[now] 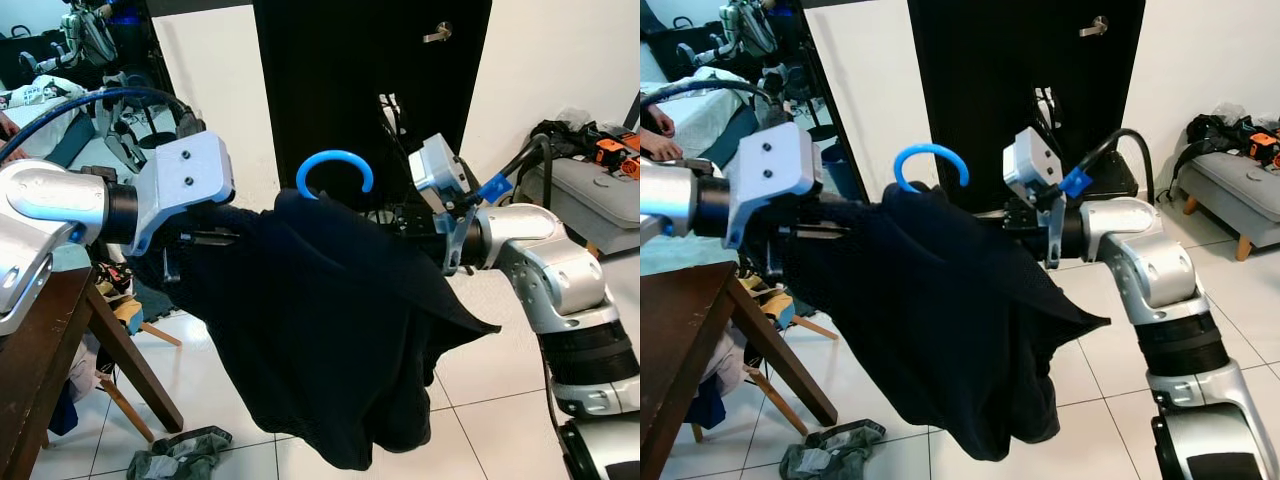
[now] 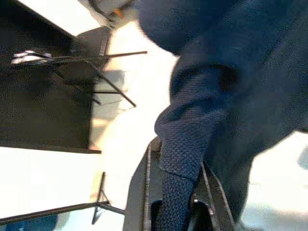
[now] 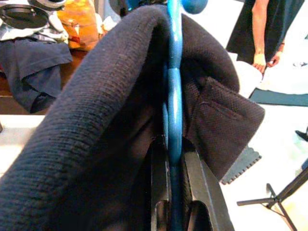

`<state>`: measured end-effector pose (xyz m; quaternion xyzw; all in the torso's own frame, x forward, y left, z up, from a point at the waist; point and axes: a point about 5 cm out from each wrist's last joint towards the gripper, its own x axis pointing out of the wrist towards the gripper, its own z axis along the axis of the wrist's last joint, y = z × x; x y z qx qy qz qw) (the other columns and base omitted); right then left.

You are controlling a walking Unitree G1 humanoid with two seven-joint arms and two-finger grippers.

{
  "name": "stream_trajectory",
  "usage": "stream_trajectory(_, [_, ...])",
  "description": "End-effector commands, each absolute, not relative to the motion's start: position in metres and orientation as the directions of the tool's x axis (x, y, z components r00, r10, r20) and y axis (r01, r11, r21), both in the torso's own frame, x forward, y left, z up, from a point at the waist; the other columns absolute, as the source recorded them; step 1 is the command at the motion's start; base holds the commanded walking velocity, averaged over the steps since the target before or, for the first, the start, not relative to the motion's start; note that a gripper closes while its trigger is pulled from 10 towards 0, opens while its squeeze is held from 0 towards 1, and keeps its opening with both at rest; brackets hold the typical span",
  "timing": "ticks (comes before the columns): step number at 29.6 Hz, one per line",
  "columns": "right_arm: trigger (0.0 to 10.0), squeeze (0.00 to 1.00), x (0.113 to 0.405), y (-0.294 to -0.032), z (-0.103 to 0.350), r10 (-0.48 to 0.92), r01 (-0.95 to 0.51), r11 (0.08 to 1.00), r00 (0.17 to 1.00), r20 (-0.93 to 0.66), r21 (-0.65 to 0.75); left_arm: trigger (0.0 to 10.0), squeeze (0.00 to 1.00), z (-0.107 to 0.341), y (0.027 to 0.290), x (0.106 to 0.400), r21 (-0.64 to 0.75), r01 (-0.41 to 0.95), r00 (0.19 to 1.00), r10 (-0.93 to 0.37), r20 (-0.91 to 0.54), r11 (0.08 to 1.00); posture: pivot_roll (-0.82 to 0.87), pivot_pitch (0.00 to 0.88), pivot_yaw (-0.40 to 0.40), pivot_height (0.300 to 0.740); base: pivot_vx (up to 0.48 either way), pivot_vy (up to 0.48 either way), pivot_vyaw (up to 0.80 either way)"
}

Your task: Hang hanger

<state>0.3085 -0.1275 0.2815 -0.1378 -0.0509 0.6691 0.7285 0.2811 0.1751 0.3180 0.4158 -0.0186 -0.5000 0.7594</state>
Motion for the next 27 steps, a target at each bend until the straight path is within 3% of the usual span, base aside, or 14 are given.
stream_trajectory(1, [0.0, 0.00, 0.299, -0.115, 0.304, 0.999, -0.929, 0.012, 0.030, -0.043, -0.370, 0.0, 0.00, 0.308, 0.181, 0.281, 0.609, 0.779, 0.489, -0.749, -0.447, 0.145, 0.02, 0.000, 0.102, 0.740, 0.000, 0.000, 0.00])
stream_trajectory(13, [0.0, 0.00, 0.305, -0.104, 0.309, 0.996, -0.909, 0.075, 0.087, -0.011, -0.410, 0.0, 0.00, 0.308, 0.179, 0.292, 0.649, 0.742, 0.510, -0.770, -0.383, 0.168, 0.02, 0.000, 0.098, 0.740, 0.000, 0.000, 0.00])
stream_trajectory(14, [1.7, 0.00, 0.306, -0.104, 0.310, 0.995, -0.904, 0.093, 0.101, 0.002, -0.418, 0.0, 0.00, 0.308, 0.180, 0.293, 0.649, 0.739, 0.511, -0.776, -0.369, 0.178, 0.02, 0.000, 0.098, 0.740, 0.000, 0.000, 0.00])
stream_trajectory(15, [10.0, 0.00, 0.308, -0.104, 0.311, 0.993, -0.909, 0.112, 0.114, 0.018, -0.402, 0.0, 0.00, 0.310, 0.181, 0.295, 0.656, 0.730, 0.519, -0.780, -0.351, 0.191, 0.02, 0.000, 0.097, 0.740, 0.000, 0.000, 0.00])
stream_trajectory(17, [10.0, 0.00, 0.308, -0.104, 0.311, 0.993, -0.909, 0.112, 0.114, 0.018, -0.402, 0.0, 0.00, 0.310, 0.181, 0.295, 0.656, 0.730, 0.519, -0.780, -0.351, 0.191, 0.02, 0.000, 0.097, 0.740, 0.000, 0.000, 0.00])
stream_trajectory(18, [10.0, 0.52, 0.310, -0.107, 0.312, 0.992, -0.915, 0.128, 0.126, 0.030, -0.383, 0.0, 0.00, 0.315, 0.184, 0.299, 0.668, 0.709, 0.537, -0.786, -0.307, 0.224, 0.02, 0.000, 0.095, 0.740, 0.000, 0.000, 0.00])
stream_trajectory(19, [10.0, 0.52, 0.310, -0.107, 0.312, 0.992, -0.915, 0.128, 0.126, 0.030, -0.383, 0.0, 0.00, 0.315, 0.184, 0.299, 0.668, 0.709, 0.537, -0.786, -0.307, 0.224, 0.02, 0.000, 0.095, 0.740, 0.000, 0.000, 0.00])
stream_trajectory(20, [10.0, 1.00, 0.320, -0.122, 0.315, 0.979, -0.917, 0.204, 0.194, 0.064, -0.342, 0.0, 0.00, 0.325, 0.195, 0.306, 0.669, 0.677, 0.568, -0.796, -0.211, 0.306, 0.02, 0.000, 0.092, 0.740, 0.000, 0.000, 0.00])
stream_trajectory(21, [10.0, 1.00, 0.324, -0.131, 0.316, 0.968, -0.905, 0.252, 0.241, 0.074, -0.342, 0.0, 0.00, 0.329, 0.200, 0.308, 0.662, 0.670, 0.574, -0.800, -0.176, 0.336, 0.02, 0.000, 0.092, 0.740, 0.000, 0.000, 0.00])
stream_trajectory(23, [10.0, 1.00, 0.324, -0.131, 0.316, 0.968, -0.905, 0.252, 0.241, 0.074, -0.342, 0.0, 0.00, 0.329, 0.200, 0.308, 0.662, 0.670, 0.574, -0.800, -0.176, 0.336, 0.02, 0.000, 0.092, 0.740, 0.000, 0.000, 0.00])
stream_trajectory(25, [10.0, 1.00, 0.331, -0.154, 0.318, 0.939, -0.879, 0.343, 0.331, 0.094, -0.330, 0.0, 0.00, 0.334, 0.213, 0.308, 0.644, 0.669, 0.580, -0.803, -0.138, 0.372, 0.01, 0.000, 0.093, 0.740, 0.000, 0.000, 0.00])
stream_trajectory(27, [10.0, 1.00, 0.331, -0.154, 0.318, 0.939, -0.879, 0.343, 0.331, 0.094, -0.330, 0.0, 0.00, 0.334, 0.213, 0.308, 0.644, 0.669, 0.580, -0.803, -0.138, 0.372, 0.01, 0.000, 0.093, 0.740, 0.000, 0.000, 0.00])
